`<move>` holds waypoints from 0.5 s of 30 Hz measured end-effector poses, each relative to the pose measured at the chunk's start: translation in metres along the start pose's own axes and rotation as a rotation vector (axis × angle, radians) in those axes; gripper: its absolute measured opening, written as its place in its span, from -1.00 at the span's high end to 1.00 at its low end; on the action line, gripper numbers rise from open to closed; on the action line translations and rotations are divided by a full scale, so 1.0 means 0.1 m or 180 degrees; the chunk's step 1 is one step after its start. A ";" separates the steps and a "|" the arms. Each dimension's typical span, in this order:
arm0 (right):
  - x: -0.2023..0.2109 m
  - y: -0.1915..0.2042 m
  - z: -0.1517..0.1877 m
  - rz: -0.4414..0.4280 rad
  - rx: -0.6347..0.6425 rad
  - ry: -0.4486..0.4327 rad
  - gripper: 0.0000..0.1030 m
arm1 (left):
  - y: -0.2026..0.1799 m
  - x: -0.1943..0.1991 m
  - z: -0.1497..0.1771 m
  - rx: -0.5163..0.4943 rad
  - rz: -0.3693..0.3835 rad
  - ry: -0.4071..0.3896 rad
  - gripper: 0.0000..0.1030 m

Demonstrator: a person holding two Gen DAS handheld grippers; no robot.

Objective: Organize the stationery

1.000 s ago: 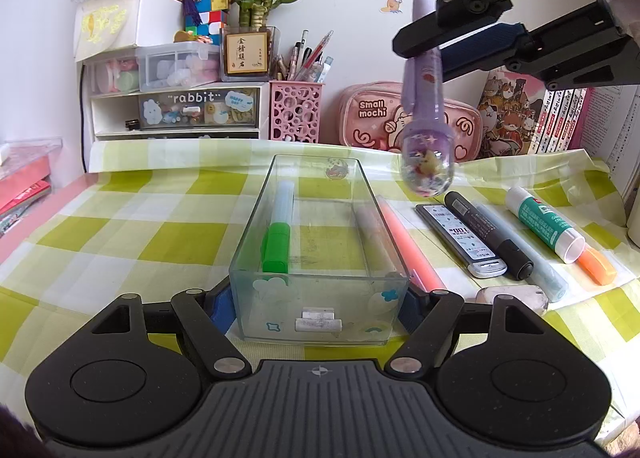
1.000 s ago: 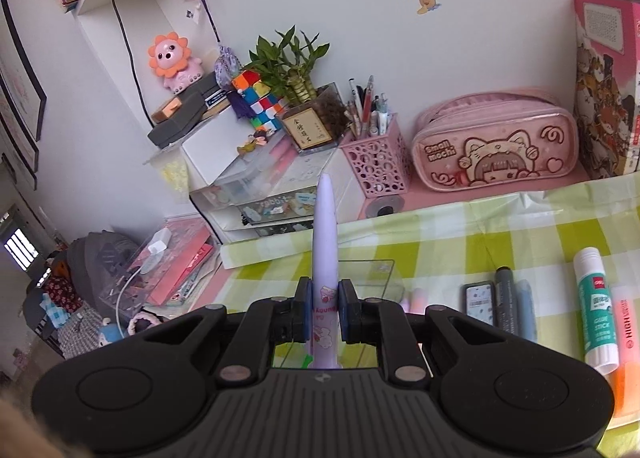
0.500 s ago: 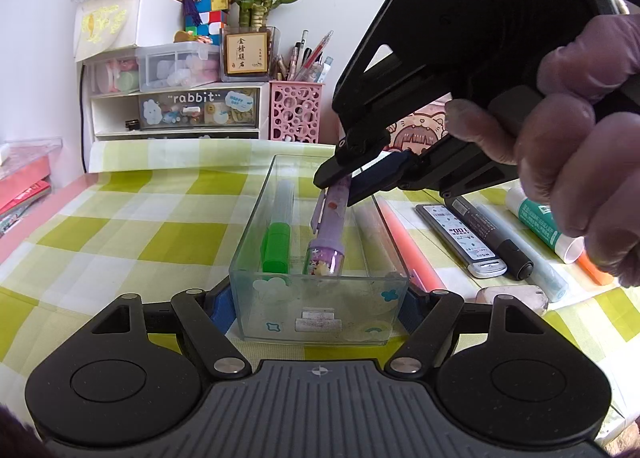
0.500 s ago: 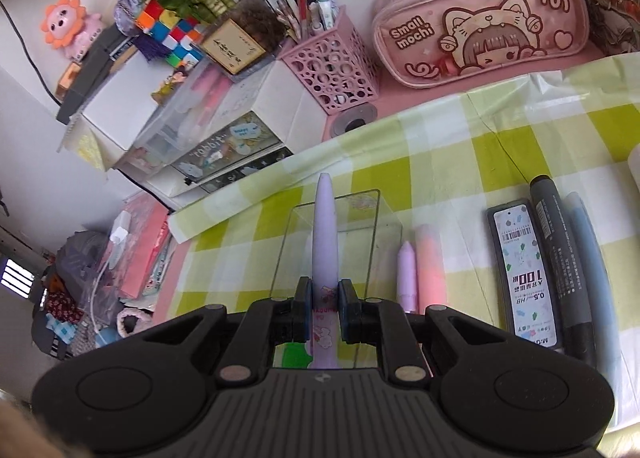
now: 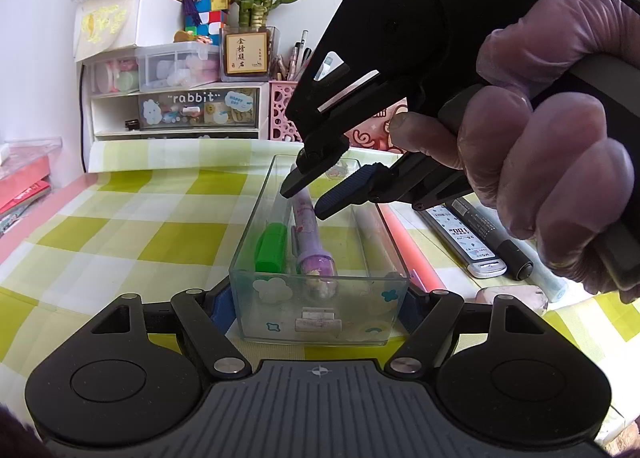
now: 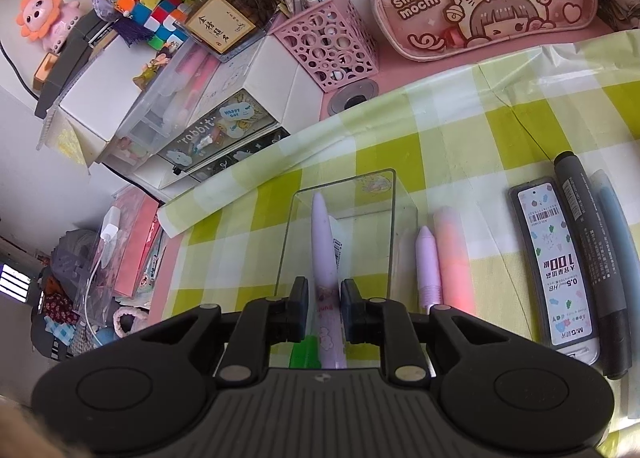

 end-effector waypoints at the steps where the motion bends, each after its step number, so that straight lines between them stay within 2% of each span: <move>1: 0.01 0.02 0.01 -0.0008 0.0029 0.0000 -0.02 | 0.00 0.00 0.00 0.0000 0.0000 0.0000 -0.45; 7: 0.11 0.09 0.05 -0.0044 0.0171 -0.0051 -0.08 | 0.00 0.00 0.00 0.0000 0.0000 0.0000 -0.45; 15: 0.36 -0.01 0.07 -0.0038 0.0194 -0.0253 -0.19 | 0.00 0.00 0.00 0.0000 0.0000 0.0000 -0.45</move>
Point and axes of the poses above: each gripper's, at about its wrist camera, not at the fingertips, and x roughly against the way its jaws point, y to its left, z to its underside, the point moved 8 cm from there along -x, roughly the way its jaws point, and after that the axes turned 15 degrees about y, right-handed, at the moved point
